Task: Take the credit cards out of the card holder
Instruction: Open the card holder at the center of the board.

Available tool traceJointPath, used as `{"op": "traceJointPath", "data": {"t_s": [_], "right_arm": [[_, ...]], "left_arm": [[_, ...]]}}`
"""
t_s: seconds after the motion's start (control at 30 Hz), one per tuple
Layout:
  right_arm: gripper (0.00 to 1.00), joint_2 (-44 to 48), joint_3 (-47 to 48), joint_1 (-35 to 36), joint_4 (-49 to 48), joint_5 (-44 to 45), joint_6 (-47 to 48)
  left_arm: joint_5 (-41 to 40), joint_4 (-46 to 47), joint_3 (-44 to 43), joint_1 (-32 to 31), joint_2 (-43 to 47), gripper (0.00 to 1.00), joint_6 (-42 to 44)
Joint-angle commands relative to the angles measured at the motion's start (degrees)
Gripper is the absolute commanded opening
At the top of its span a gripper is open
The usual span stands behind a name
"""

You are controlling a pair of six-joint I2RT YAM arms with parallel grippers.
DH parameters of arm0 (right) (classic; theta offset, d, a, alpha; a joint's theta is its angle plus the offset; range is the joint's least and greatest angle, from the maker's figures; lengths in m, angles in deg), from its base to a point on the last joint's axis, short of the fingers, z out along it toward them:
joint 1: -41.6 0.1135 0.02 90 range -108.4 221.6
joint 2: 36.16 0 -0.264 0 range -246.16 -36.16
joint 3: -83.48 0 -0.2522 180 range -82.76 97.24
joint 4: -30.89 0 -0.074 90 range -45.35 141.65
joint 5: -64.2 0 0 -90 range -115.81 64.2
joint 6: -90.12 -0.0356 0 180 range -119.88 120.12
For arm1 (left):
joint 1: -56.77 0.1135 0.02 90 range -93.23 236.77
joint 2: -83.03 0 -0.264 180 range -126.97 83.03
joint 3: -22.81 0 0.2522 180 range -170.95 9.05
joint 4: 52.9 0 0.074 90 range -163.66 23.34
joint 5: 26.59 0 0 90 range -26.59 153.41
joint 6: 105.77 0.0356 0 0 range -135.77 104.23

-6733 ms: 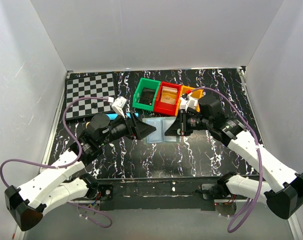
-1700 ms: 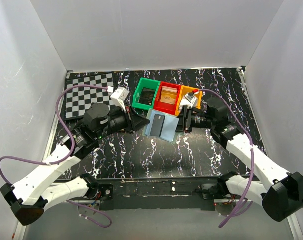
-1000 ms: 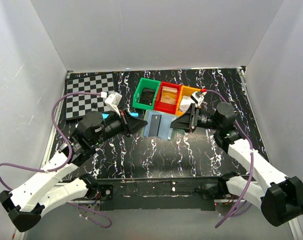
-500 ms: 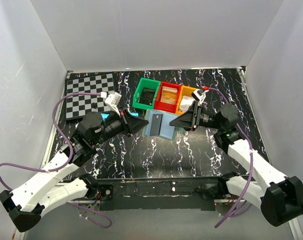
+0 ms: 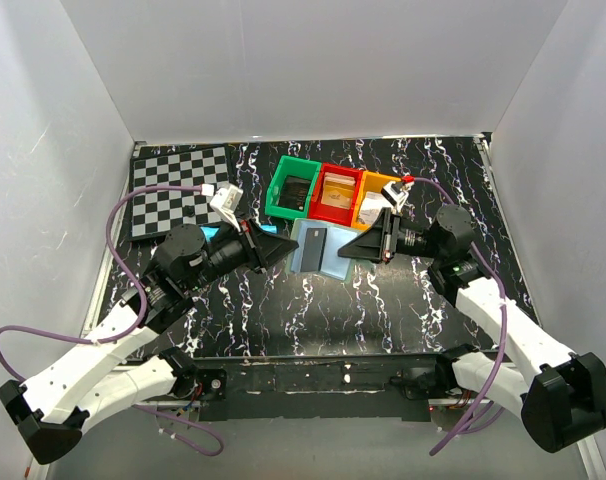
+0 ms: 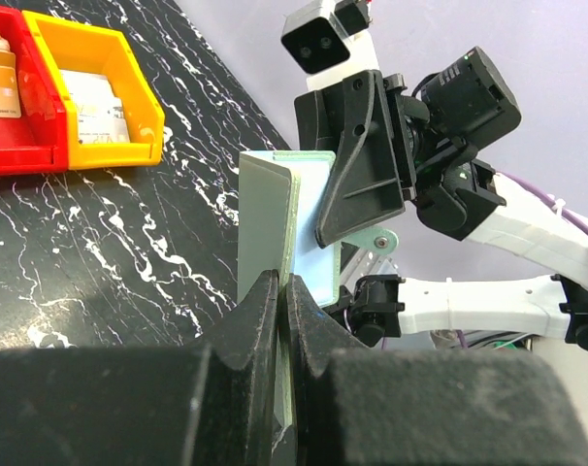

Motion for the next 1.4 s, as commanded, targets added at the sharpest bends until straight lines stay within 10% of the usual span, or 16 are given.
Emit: {"op": "traceJointPath", "data": {"t_s": [0.0,0.13,0.33,0.4,1.37], "right_arm": [[0.22,1.3,3.9,-0.1,6.3,-0.5,5.6],[0.01,1.4,5.1,-0.1,14.2,0.5,11.4],[0.01,1.1,7.8,-0.1,27.8,2.7,21.9],[0.01,0.7,8.3,-0.2,32.1,3.4,24.6],[0.01,-23.9,0.0,7.6,13.0,12.7,20.8]], "left_arm": [[0.6,2.6,1.6,0.0,0.6,0.00,-0.6],[0.1,3.0,4.6,0.0,1.2,0.04,-1.4],[-6.2,1.0,9.4,0.0,4.6,0.63,-3.8],[-11.5,-2.4,9.6,0.0,6.0,0.68,-4.3],[-17.6,-5.4,19.7,0.0,12.8,0.75,-10.6]]}}
